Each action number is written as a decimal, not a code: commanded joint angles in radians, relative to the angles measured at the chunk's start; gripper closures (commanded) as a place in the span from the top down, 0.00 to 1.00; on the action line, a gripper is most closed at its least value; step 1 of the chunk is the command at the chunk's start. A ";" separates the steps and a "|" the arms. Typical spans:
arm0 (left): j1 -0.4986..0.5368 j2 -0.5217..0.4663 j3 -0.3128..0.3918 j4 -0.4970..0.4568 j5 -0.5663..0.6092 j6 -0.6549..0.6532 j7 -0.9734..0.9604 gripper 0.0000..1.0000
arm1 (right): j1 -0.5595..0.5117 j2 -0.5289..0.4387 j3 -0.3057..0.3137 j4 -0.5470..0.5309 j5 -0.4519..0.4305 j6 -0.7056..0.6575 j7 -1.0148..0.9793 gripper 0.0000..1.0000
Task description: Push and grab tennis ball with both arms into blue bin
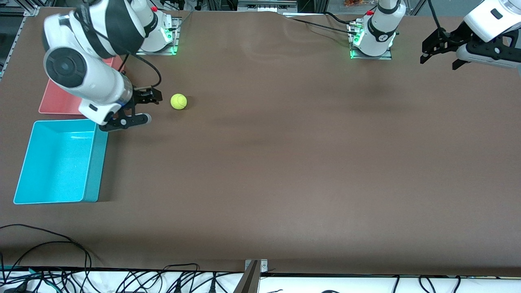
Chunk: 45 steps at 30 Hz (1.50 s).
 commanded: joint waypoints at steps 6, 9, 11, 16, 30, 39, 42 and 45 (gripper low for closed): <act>-0.008 0.017 0.003 0.044 -0.024 -0.033 -0.079 1.00 | 0.009 -0.057 0.010 -0.203 0.022 0.098 0.059 1.00; -0.008 0.018 0.002 0.050 -0.019 -0.033 -0.073 1.00 | 0.010 -0.058 0.023 -0.272 0.022 0.147 0.059 1.00; -0.007 0.027 0.000 0.062 -0.018 -0.033 -0.068 1.00 | 0.009 -0.072 0.046 -0.328 0.022 0.203 0.059 1.00; -0.008 0.046 -0.006 0.082 -0.007 -0.033 -0.070 1.00 | 0.010 -0.100 0.071 -0.449 0.022 0.332 0.059 1.00; 0.008 0.104 0.008 0.173 -0.007 -0.019 -0.067 1.00 | 0.009 -0.089 0.100 -0.607 0.022 0.498 0.058 1.00; 0.050 0.248 0.006 0.328 -0.009 -0.016 -0.065 1.00 | 0.009 -0.058 0.114 -0.656 0.022 0.604 0.061 1.00; 0.053 0.258 0.006 0.332 -0.012 -0.016 -0.065 1.00 | 0.010 -0.048 0.115 -0.656 0.022 0.622 0.061 1.00; 0.053 0.259 0.006 0.328 -0.009 0.012 -0.065 1.00 | 0.009 -0.039 0.126 -0.656 0.022 0.636 0.061 1.00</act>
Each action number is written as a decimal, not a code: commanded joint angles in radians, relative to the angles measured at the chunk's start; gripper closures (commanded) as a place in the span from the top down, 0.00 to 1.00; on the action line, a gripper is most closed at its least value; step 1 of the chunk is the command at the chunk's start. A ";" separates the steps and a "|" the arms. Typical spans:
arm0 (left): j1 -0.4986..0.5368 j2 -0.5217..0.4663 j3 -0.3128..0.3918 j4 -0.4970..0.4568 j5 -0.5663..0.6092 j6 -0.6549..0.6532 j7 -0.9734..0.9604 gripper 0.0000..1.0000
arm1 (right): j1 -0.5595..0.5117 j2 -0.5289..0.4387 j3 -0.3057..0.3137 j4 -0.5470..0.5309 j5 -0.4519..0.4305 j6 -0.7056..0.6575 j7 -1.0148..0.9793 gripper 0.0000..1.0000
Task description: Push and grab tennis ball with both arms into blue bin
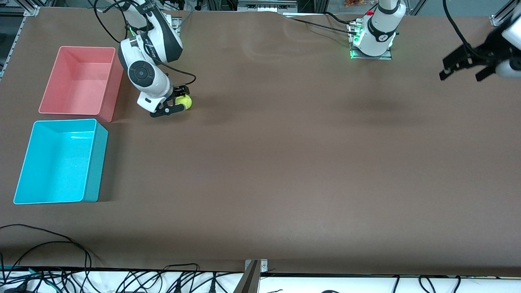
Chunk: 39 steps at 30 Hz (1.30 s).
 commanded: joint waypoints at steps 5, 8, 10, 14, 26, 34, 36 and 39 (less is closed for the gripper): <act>0.006 0.042 -0.008 0.043 -0.009 0.019 -0.002 1.00 | -0.002 0.031 0.022 -0.011 0.017 0.056 0.007 1.00; 0.006 0.039 -0.008 0.039 -0.009 0.020 0.000 1.00 | 0.000 0.040 0.040 -0.013 0.017 0.069 0.007 1.00; 0.006 0.036 -0.008 0.036 -0.007 0.018 0.000 1.00 | 0.000 0.045 0.042 -0.014 0.017 0.072 0.007 1.00; 0.006 0.035 -0.011 0.029 -0.007 0.020 0.001 1.00 | 0.000 0.069 0.042 -0.019 0.017 0.098 0.007 1.00; -0.005 0.036 -0.020 0.036 -0.004 -0.011 -0.012 1.00 | -0.002 0.146 0.043 -0.017 0.015 0.151 0.005 0.89; -0.002 0.038 -0.016 0.037 -0.004 -0.014 -0.011 1.00 | 0.000 0.146 0.051 -0.007 0.014 0.145 -0.001 0.44; -0.002 0.036 -0.017 0.037 -0.004 -0.014 -0.011 1.00 | 0.000 0.139 0.051 0.004 0.014 0.142 -0.008 0.42; -0.004 0.038 -0.017 0.039 -0.004 -0.014 -0.009 1.00 | -0.002 0.102 0.048 0.041 0.014 0.072 -0.013 0.42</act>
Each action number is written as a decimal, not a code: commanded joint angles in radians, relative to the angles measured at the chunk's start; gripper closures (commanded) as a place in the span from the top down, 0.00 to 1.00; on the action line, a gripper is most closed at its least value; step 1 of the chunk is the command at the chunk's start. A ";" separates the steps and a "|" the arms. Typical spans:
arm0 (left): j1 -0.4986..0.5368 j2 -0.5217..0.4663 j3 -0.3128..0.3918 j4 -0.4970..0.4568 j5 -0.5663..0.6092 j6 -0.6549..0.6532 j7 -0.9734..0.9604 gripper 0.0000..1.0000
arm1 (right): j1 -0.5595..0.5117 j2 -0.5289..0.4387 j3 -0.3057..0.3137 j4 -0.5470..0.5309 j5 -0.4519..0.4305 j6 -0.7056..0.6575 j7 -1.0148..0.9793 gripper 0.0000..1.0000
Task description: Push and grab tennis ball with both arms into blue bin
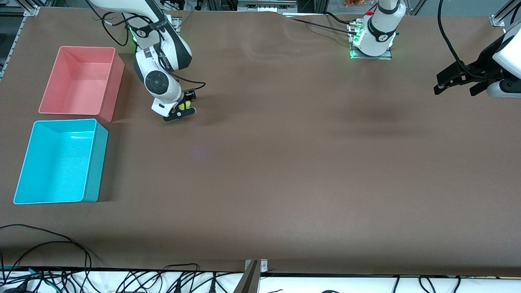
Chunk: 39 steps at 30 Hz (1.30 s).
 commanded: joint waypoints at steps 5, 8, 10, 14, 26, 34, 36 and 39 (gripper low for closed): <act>-0.002 0.008 -0.001 0.025 0.010 -0.020 -0.004 1.00 | -0.002 -0.067 -0.001 0.093 0.014 -0.149 -0.012 0.42; -0.007 0.008 -0.003 0.027 0.027 -0.020 -0.004 1.00 | -0.005 -0.076 -0.006 0.166 0.014 -0.255 -0.012 0.42; -0.010 0.008 -0.003 0.028 0.027 -0.020 -0.004 1.00 | -0.005 -0.078 -0.018 0.227 0.014 -0.339 -0.012 0.42; -0.010 0.008 -0.007 0.028 0.028 -0.020 -0.004 1.00 | -0.006 -0.076 -0.052 0.353 0.012 -0.491 -0.026 0.42; -0.010 0.008 -0.006 0.030 0.027 -0.020 -0.007 1.00 | -0.014 -0.064 -0.254 0.542 0.000 -0.625 -0.291 0.42; -0.008 0.008 -0.006 0.030 0.027 -0.020 -0.009 1.00 | -0.022 -0.032 -0.383 0.594 -0.092 -0.617 -0.526 0.43; -0.008 0.008 -0.006 0.030 0.027 -0.020 -0.009 1.00 | -0.028 -0.021 -0.409 0.613 -0.107 -0.616 -0.584 0.43; -0.008 0.008 -0.006 0.030 0.027 -0.020 -0.009 1.00 | -0.054 0.007 -0.435 0.633 -0.109 -0.605 -0.672 0.43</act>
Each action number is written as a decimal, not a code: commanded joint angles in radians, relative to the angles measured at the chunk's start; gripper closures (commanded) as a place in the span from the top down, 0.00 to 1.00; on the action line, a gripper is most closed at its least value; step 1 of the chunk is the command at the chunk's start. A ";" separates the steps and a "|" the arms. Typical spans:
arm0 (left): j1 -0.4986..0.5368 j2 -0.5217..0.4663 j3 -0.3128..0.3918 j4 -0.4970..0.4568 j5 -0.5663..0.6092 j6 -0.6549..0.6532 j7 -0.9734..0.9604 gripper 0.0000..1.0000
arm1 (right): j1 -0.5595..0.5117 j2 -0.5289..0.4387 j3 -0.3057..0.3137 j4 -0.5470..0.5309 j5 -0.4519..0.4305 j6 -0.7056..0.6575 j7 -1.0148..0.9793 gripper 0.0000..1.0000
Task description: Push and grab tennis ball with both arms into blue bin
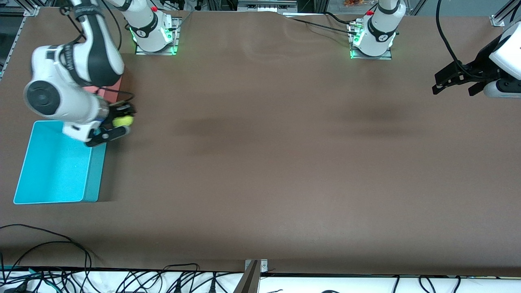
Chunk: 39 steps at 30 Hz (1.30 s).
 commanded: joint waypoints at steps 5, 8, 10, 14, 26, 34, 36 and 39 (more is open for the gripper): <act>-0.003 0.008 -0.001 0.029 0.020 -0.020 -0.009 1.00 | -0.112 0.104 -0.045 0.067 -0.019 0.074 -0.285 0.43; -0.003 0.008 -0.001 0.029 0.020 -0.020 -0.009 1.00 | -0.153 0.133 -0.043 0.067 -0.013 0.108 -0.351 0.43; -0.003 0.008 -0.001 0.029 0.020 -0.020 -0.009 1.00 | -0.179 0.155 -0.043 0.067 -0.011 0.136 -0.388 0.43; -0.003 0.008 -0.001 0.029 0.020 -0.020 -0.009 1.00 | -0.220 0.193 -0.043 0.067 0.007 0.185 -0.461 0.43; -0.001 0.010 -0.001 0.028 0.020 -0.020 -0.009 1.00 | -0.300 0.287 -0.043 0.067 0.075 0.255 -0.604 0.43; -0.001 0.010 -0.001 0.028 0.020 -0.020 -0.009 1.00 | -0.340 0.343 -0.043 0.068 0.141 0.255 -0.658 0.43; -0.001 0.010 -0.001 0.028 0.020 -0.020 -0.009 1.00 | -0.349 0.353 -0.043 0.068 0.147 0.255 -0.675 0.43; -0.001 0.010 -0.001 0.028 0.020 -0.020 -0.009 1.00 | -0.357 0.368 -0.043 0.068 0.165 0.257 -0.692 0.44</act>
